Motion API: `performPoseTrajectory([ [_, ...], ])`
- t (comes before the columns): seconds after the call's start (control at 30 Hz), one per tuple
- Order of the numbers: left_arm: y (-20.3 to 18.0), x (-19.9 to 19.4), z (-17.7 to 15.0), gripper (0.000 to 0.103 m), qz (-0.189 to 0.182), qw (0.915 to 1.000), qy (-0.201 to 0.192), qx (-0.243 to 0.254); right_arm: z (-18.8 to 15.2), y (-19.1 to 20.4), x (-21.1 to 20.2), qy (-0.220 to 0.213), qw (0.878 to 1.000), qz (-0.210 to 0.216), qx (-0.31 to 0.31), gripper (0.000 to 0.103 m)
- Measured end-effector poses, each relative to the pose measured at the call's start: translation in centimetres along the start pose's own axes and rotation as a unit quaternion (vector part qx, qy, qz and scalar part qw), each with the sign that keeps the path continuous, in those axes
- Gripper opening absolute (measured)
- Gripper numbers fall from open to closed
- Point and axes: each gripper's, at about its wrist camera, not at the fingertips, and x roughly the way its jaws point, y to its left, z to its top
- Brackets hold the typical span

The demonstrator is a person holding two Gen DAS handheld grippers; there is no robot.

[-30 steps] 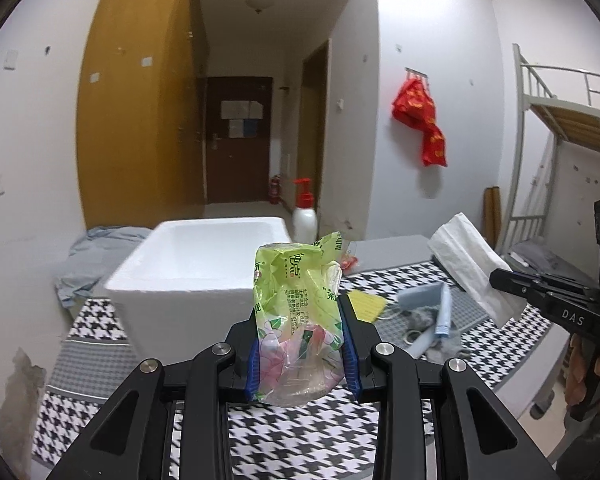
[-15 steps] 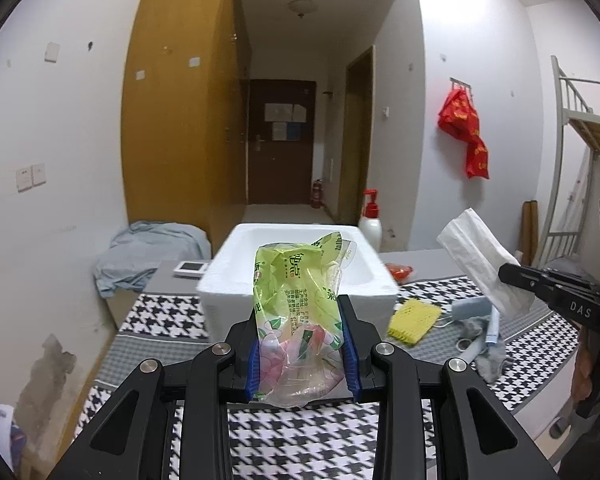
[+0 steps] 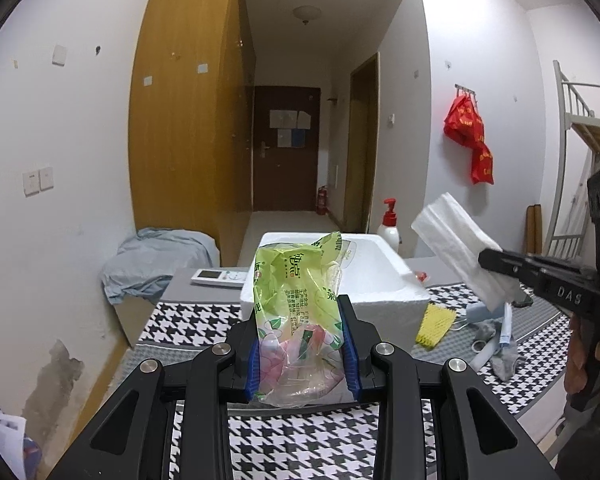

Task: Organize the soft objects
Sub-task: 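Lift the white towel with the right tool and carry it over the foam box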

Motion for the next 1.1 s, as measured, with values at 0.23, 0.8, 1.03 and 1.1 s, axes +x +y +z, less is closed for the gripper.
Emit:
performPoseTrajectory([
  [0.23, 0.7, 0.4, -0.6, 0.034, 0.018, 0.9998, 0.005, -0.008, 1.2, 1.2, 2.2, 0.007, 1.000, 0.020, -0.013, 0.011],
  [0.8, 3.0, -0.6, -1.1, 0.034, 0.072, 0.9971, 0.005, -0.024, 2.8, 3.8, 6.9, 0.033, 0.998, 0.051, -0.031, 0.011],
  [1.03, 3.5, -0.3, -1.1, 0.034, 0.072, 0.9971, 0.007, -0.024, 3.2, 4.5, 8.8, 0.045, 0.997, 0.049, -0.032, 0.011],
  [1.1, 3.5, -0.2, -1.1, 0.034, 0.072, 0.9971, 0.006, -0.025, 3.3, 4.6, 9.2, 0.048, 0.997, 0.049, -0.033, 0.011],
])
